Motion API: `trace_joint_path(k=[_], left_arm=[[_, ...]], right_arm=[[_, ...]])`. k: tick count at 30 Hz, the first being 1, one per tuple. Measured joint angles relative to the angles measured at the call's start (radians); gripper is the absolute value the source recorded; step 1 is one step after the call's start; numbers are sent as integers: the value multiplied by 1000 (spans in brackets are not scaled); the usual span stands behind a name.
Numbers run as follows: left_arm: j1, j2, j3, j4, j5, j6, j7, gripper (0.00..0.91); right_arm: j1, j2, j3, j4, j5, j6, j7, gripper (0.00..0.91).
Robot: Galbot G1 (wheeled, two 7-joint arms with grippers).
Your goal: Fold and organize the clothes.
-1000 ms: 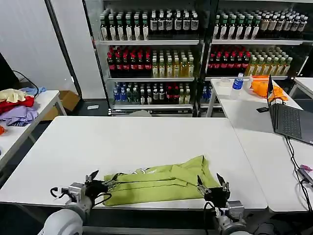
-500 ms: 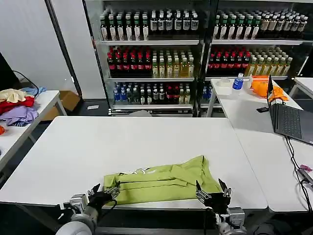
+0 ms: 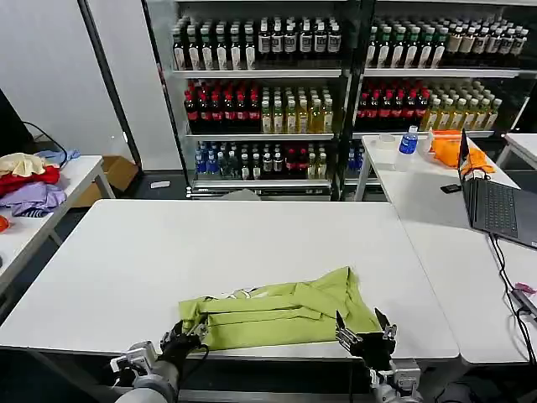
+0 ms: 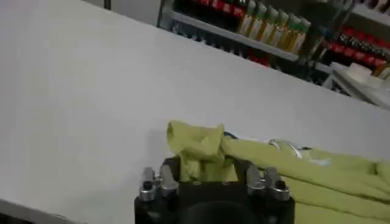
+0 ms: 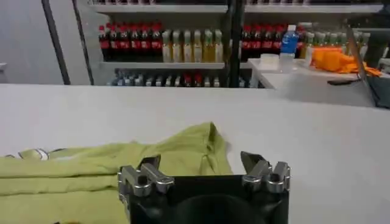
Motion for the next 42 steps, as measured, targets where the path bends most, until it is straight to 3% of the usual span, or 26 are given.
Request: trace_joint_path(k=[18,24,35,42], left_arm=[[-25,-7,-75,15,-103,-2,19,40],[-56,39,-139,38,-161,9,22,40],[-176,196,-256,135,-261,16,58,40],[-209,236,-270,108,-323,4,78,40]], right_arm=[[-13,-13,2,20,1,1,3,907],[-15,-20,10,27,7,2,3,907],[-14,-28,19,31,13,2,4,907],[-17,-24,17,23,7,3,2,907]])
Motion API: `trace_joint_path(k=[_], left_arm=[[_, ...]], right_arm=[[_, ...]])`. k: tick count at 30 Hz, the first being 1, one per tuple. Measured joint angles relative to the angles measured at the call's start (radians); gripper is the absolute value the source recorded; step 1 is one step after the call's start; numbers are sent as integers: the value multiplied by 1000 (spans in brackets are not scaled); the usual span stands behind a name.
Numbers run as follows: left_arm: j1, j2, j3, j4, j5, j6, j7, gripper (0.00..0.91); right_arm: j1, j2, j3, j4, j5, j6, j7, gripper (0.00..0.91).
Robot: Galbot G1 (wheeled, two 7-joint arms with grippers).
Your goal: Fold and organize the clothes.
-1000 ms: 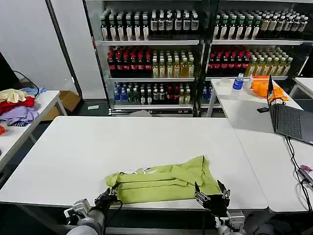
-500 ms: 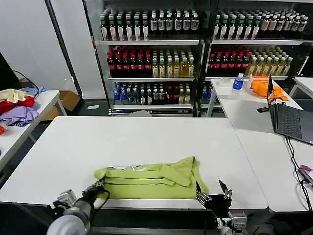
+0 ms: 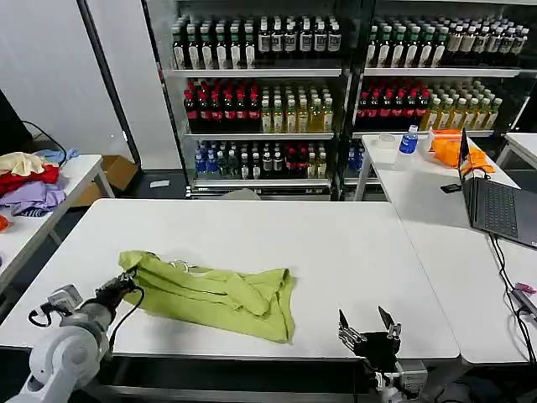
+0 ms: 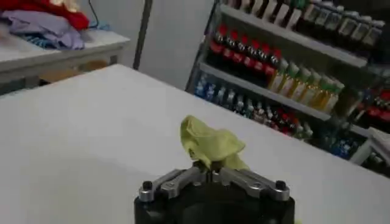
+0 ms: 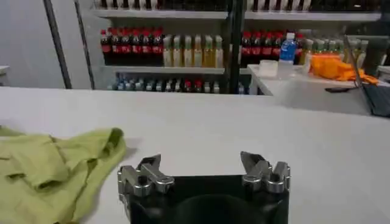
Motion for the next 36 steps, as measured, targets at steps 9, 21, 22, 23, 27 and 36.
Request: trace_joint_path(k=[9,21,22,23,27,36], left_arm=[[-27,-32,76,-92,-72,-35,12,40],[-69,-113,257,-110,-93,-48,13,40],[-73,-119,274,-106,-84,-48,13,40],[-76,-123,289,-102,-75,-48,13,40],[-76,-133,352,-91,-30,-48,18,40],[-68,-158,462,-90,106,-51,35,907]], right_arm=[[2,-3,-6,-16,-9,-2,-1,907],[3,7,-3,-37,-13,5,-3,907],[3,8,-3,-37,-13,5,-3,907],[3,8,-3,-37,-13,5,-3,907],[6,7,-1,-37,-13,5,-3,907],[15,8,-5,-38,-12,-2,-2,907]])
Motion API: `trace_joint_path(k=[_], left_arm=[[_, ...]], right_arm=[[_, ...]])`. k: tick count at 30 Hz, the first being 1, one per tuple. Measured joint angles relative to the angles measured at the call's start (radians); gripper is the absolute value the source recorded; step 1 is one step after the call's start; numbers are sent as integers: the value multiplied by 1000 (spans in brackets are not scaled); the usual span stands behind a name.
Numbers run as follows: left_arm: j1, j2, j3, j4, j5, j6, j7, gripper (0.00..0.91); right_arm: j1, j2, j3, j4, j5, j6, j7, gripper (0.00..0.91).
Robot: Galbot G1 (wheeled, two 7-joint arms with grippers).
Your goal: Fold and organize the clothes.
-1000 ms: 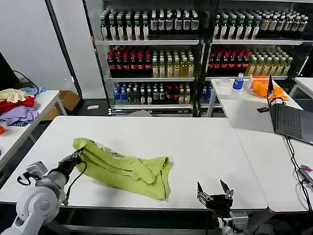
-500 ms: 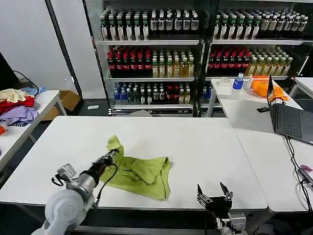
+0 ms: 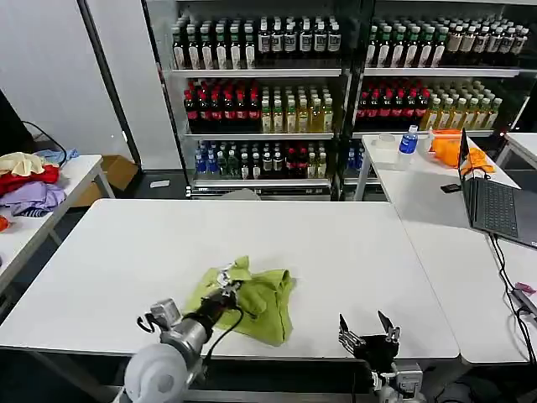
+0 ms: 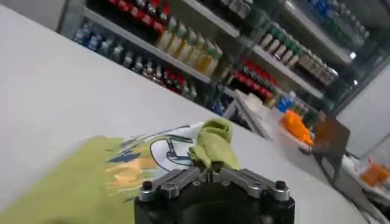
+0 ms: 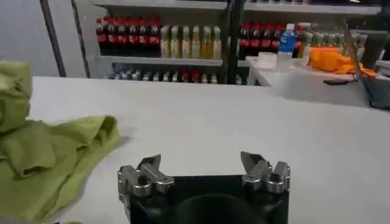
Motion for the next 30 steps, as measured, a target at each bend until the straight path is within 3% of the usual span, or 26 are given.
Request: trace_joint_path(k=[15,30], left_arm=[[-34,-45,46,2,56,-2,14,907],[-70,93,-60,99,67,65,41,907]], right_arm=[[-9,2,3,7,-5,-3,1,907],[-21,5,11,28,-6,2,-2,907]])
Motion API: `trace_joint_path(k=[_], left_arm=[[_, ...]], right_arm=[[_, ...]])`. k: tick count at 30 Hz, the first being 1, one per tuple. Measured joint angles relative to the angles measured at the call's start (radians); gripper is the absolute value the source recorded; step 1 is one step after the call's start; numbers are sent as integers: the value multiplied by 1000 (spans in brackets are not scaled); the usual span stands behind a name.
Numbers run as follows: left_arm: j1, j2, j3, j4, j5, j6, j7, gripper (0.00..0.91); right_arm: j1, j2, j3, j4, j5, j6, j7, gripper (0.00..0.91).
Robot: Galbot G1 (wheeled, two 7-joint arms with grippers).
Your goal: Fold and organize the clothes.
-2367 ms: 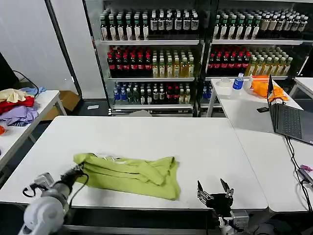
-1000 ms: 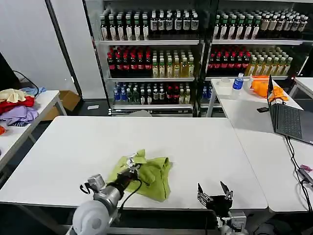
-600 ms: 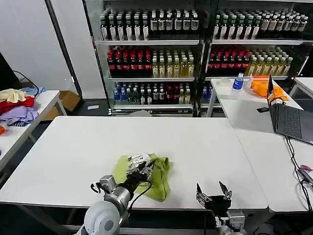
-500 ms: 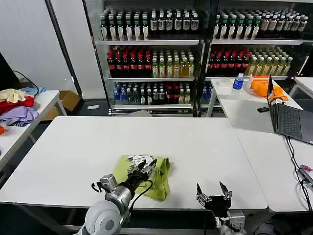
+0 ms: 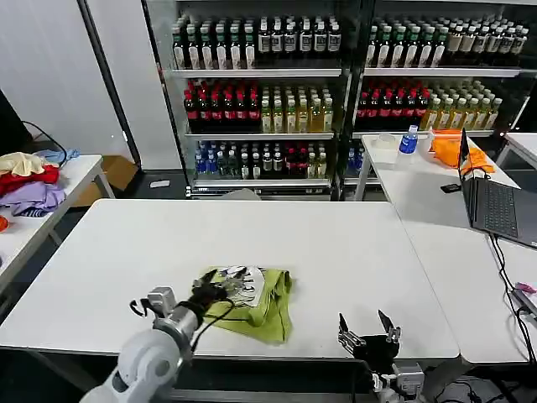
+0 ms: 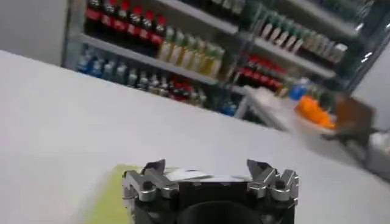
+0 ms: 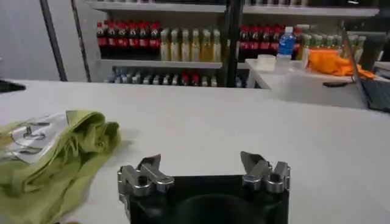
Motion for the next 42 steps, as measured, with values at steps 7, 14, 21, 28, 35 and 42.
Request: trace_joint_path(k=[7,14,21,28,35,42], left_arm=[[-18,21,-13,84,-15,52,6,907],[-46,24,-20,156,-60,86,16,907],[-63,32,-43,188,-157,102,32,907],[-67,28,-48,217,-262,109,64,907],[-62,36,-43,238,-334,111,96,907],[-42,37,-39,238,-379,111,123,413]], right_arm=[[-5,-4,10,6,2,0,-1,907],[-9,-10,22,10,7,0,-1,907],[-13,-11,35,15,10,-2,-1,907],[-17,-5,41,21,10,-5,0,907],[-26,2,49,30,8,-5,1,907],[-33,6,53,39,6,-7,1,907]])
